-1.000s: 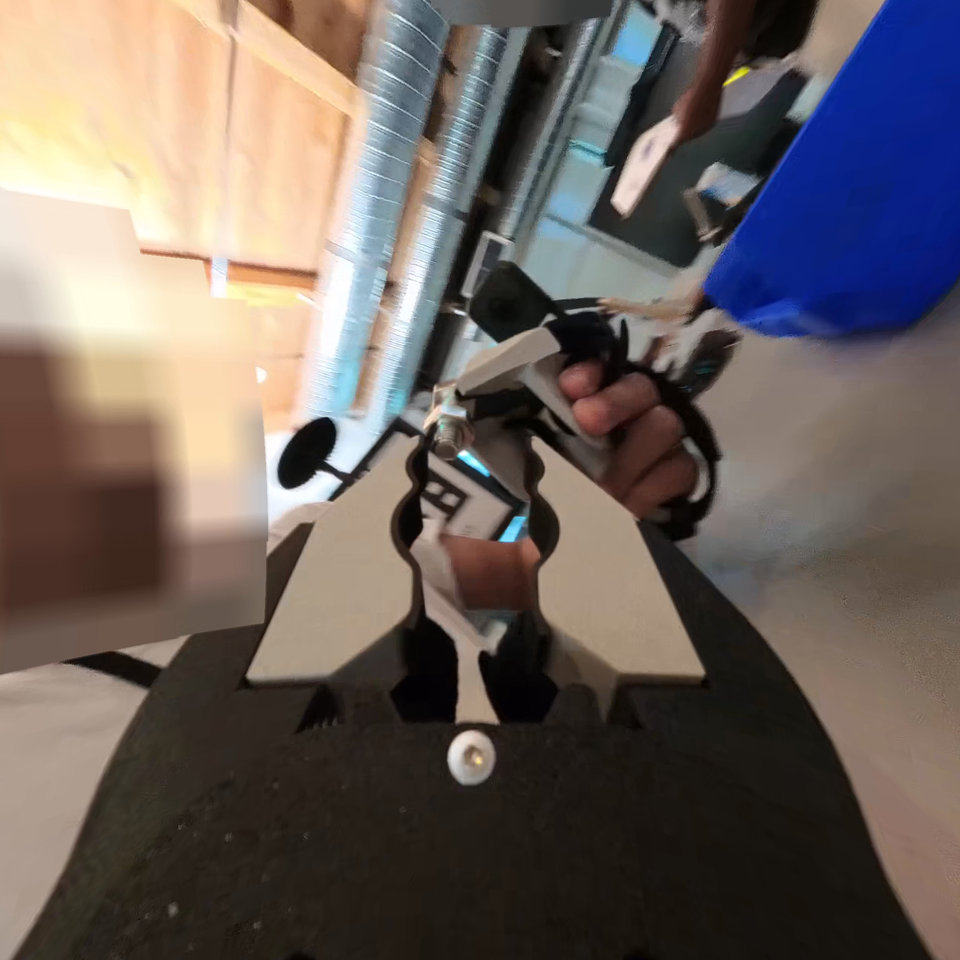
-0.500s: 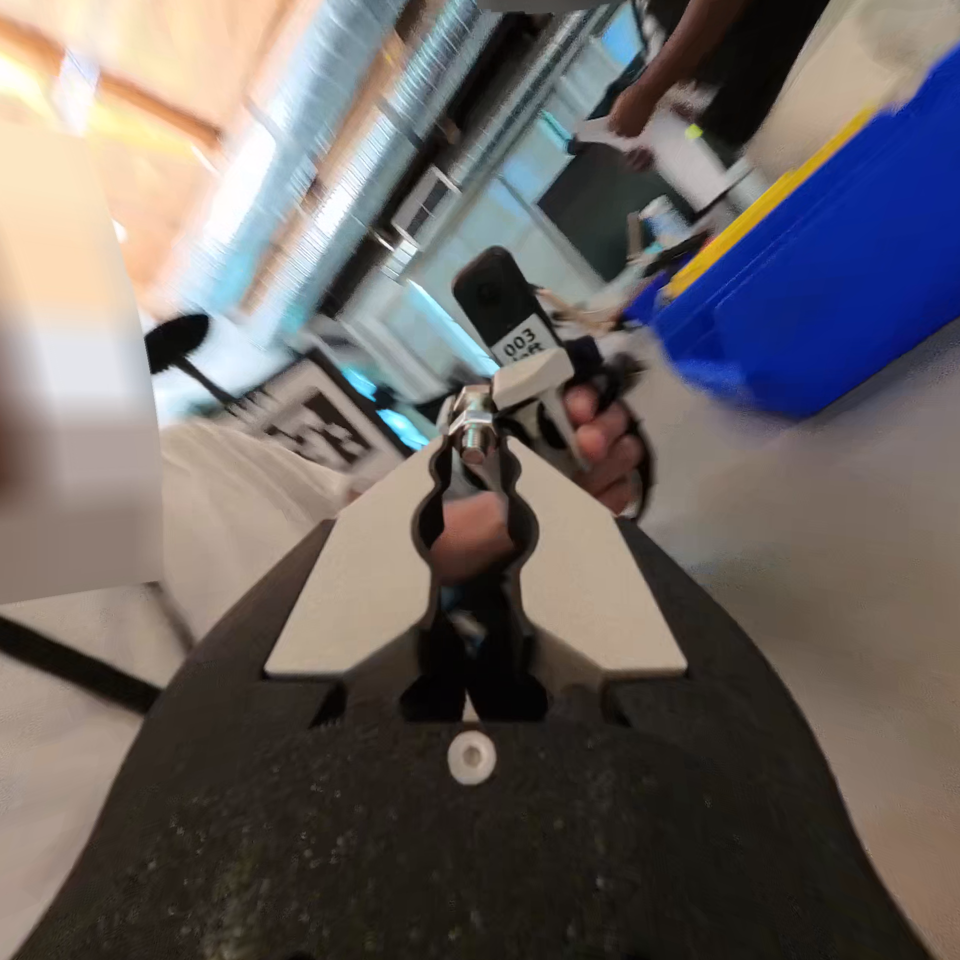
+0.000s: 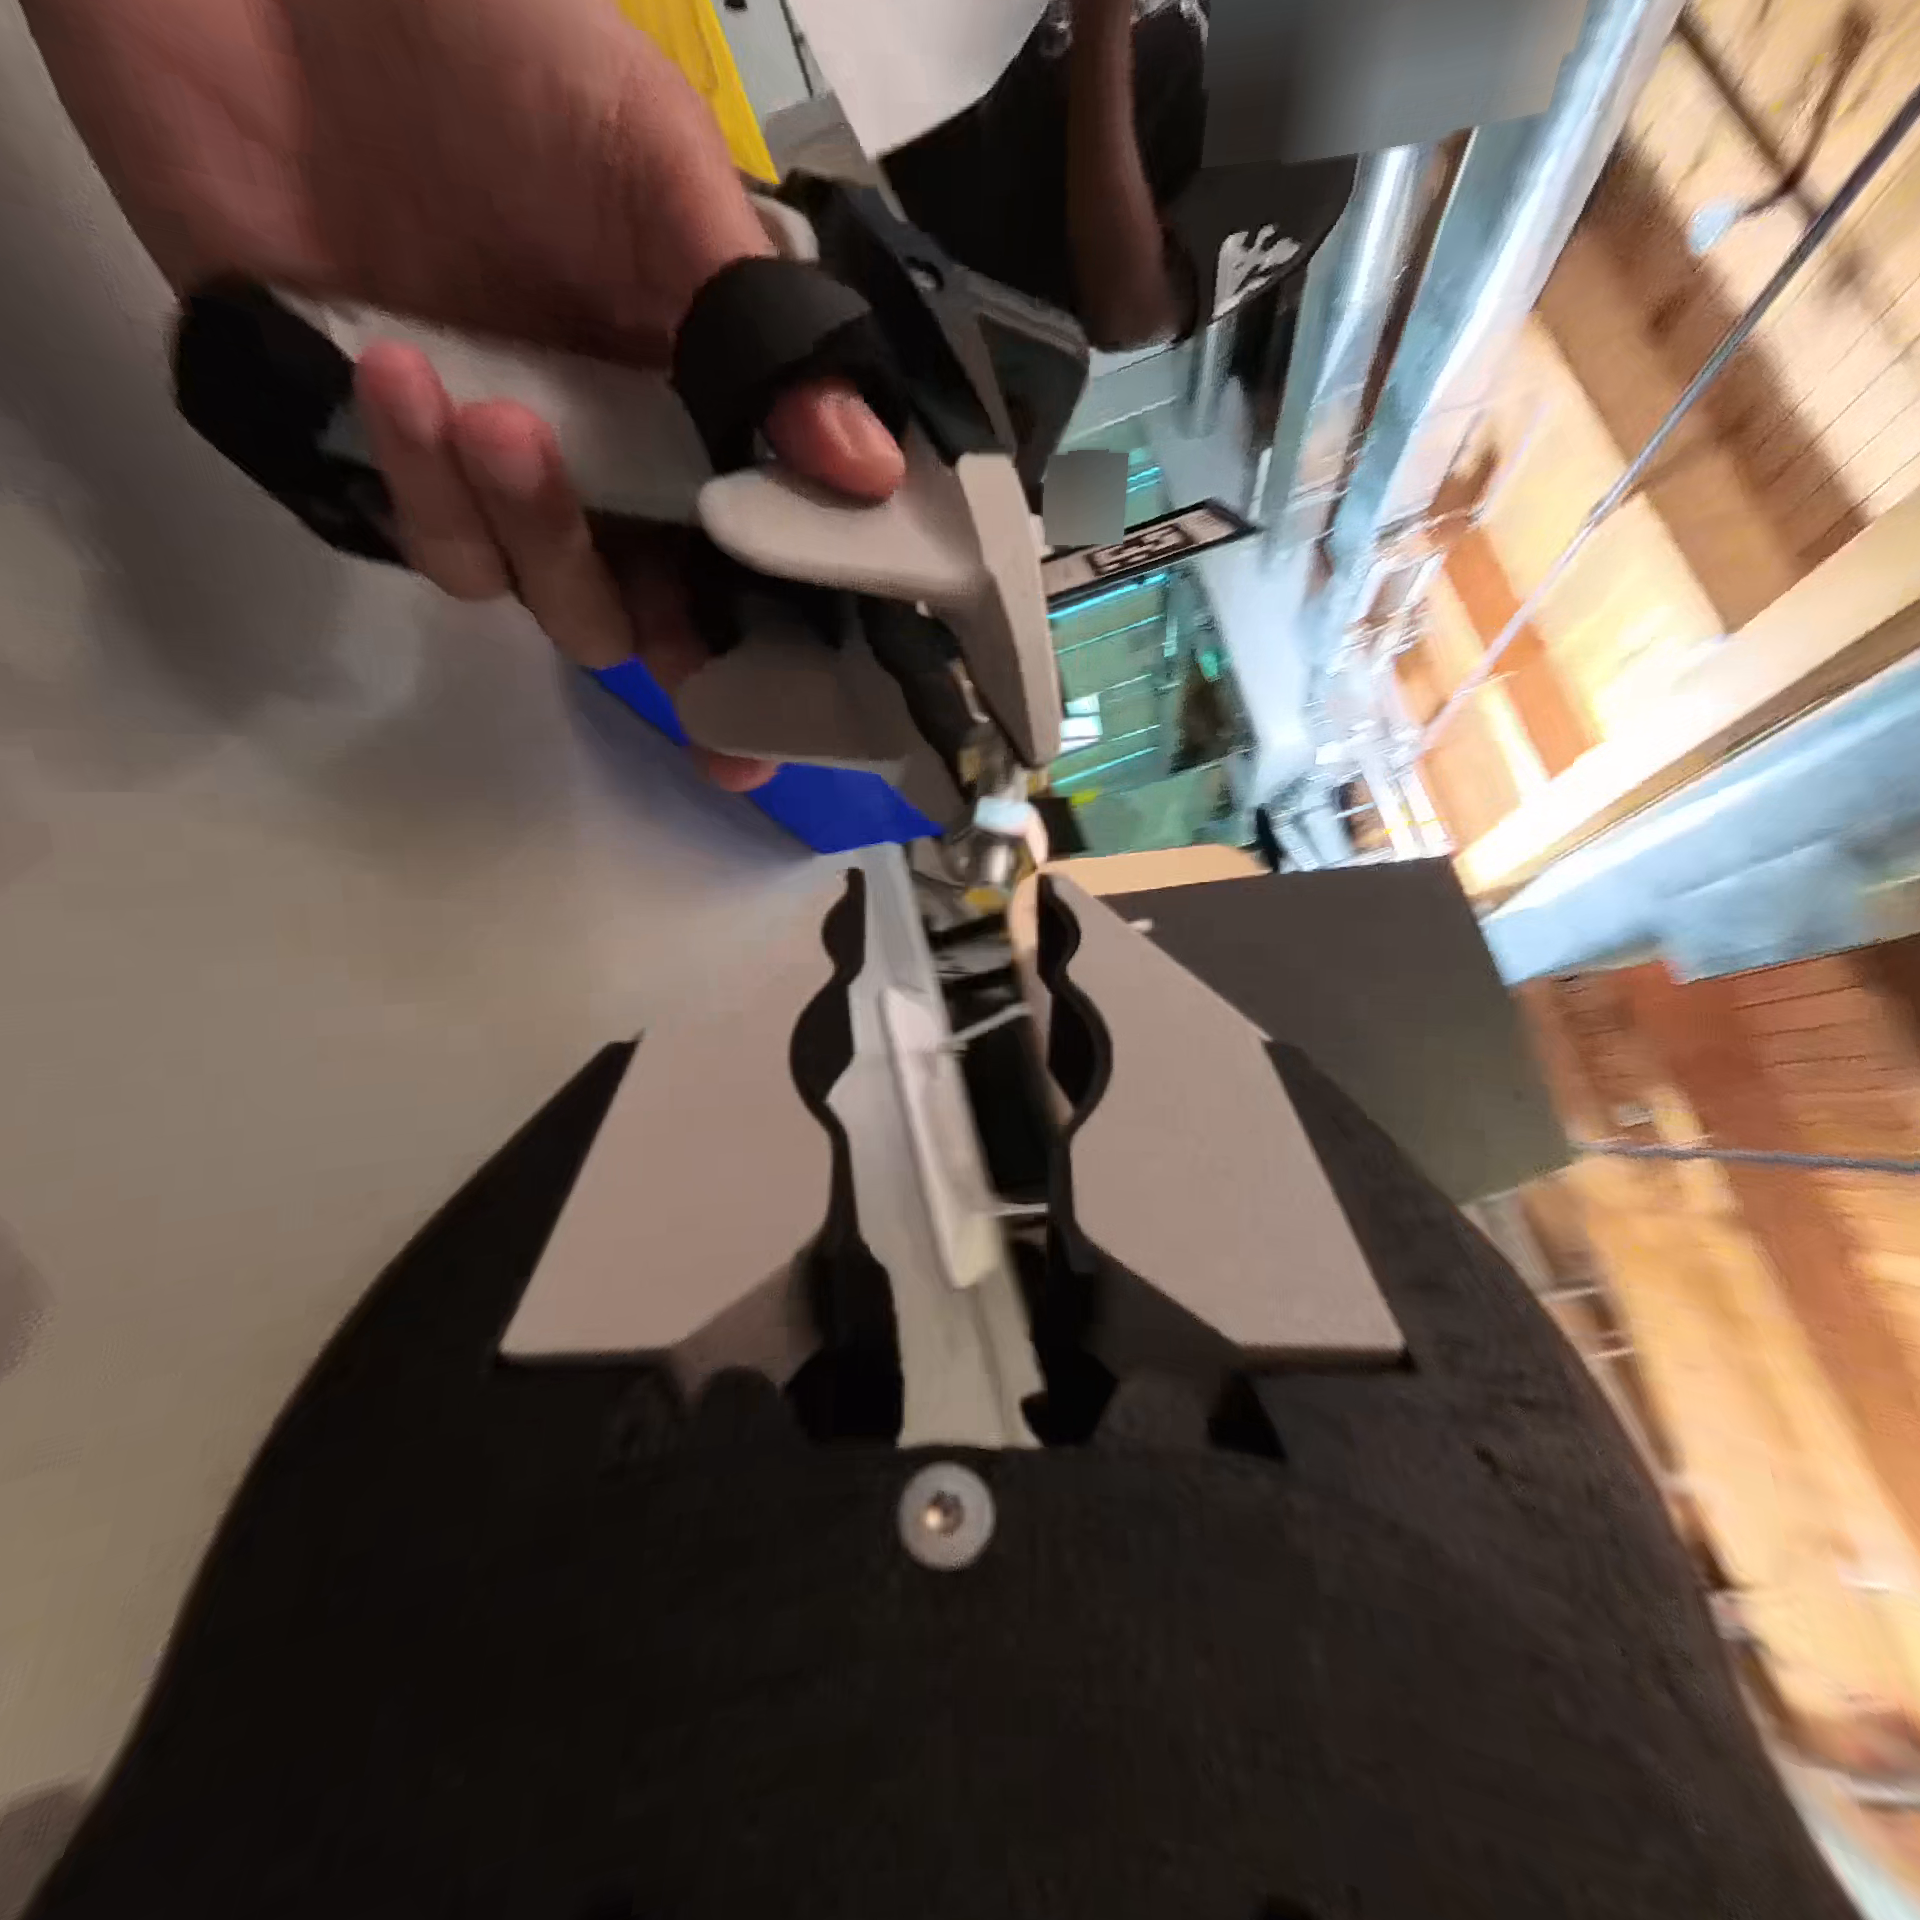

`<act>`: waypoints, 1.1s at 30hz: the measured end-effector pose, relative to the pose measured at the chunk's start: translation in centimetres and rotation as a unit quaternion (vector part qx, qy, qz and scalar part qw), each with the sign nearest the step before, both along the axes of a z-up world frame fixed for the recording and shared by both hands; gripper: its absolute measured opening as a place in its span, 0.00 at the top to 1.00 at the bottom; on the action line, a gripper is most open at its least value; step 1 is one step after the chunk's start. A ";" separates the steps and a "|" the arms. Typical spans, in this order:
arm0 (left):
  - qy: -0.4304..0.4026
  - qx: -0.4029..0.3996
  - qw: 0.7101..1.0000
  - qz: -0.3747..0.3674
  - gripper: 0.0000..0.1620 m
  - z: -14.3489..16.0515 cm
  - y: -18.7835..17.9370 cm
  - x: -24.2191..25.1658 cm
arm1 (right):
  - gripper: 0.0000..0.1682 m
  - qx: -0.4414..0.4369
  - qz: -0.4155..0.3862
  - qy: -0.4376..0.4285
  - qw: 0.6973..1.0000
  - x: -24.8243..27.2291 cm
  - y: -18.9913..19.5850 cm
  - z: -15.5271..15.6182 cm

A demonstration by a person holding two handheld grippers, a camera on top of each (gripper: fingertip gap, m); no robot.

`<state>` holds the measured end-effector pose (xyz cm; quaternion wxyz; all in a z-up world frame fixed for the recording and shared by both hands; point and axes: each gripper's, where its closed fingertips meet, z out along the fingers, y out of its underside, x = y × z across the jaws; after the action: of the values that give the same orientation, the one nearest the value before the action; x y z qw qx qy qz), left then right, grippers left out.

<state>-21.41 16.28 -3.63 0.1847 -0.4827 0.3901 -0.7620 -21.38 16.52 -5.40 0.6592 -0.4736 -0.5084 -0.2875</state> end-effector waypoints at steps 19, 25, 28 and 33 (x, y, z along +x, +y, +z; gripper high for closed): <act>-0.062 0.272 0.956 0.086 0.89 0.6 -0.7 -2.8 | 0.80 -0.676 0.382 0.619 0.121 -3.5 -1.0 0.9; -0.025 0.279 0.954 0.106 0.89 -0.5 -0.2 -3.1 | 0.90 -0.668 0.361 0.616 0.212 -3.8 -0.1 0.6; 0.005 0.218 0.971 0.102 0.89 -0.9 0.4 -3.1 | 0.90 -0.617 0.328 0.588 0.408 -3.8 0.6 0.3; 0.022 0.052 0.997 0.058 0.89 -0.6 0.5 -3.1 | 0.90 -0.412 0.236 0.339 0.812 -3.4 0.9 0.7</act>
<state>-24.49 16.73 -4.23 0.2445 -0.5110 0.4046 -0.7179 -24.83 17.43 -4.67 0.5806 -0.6337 -0.4198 0.2919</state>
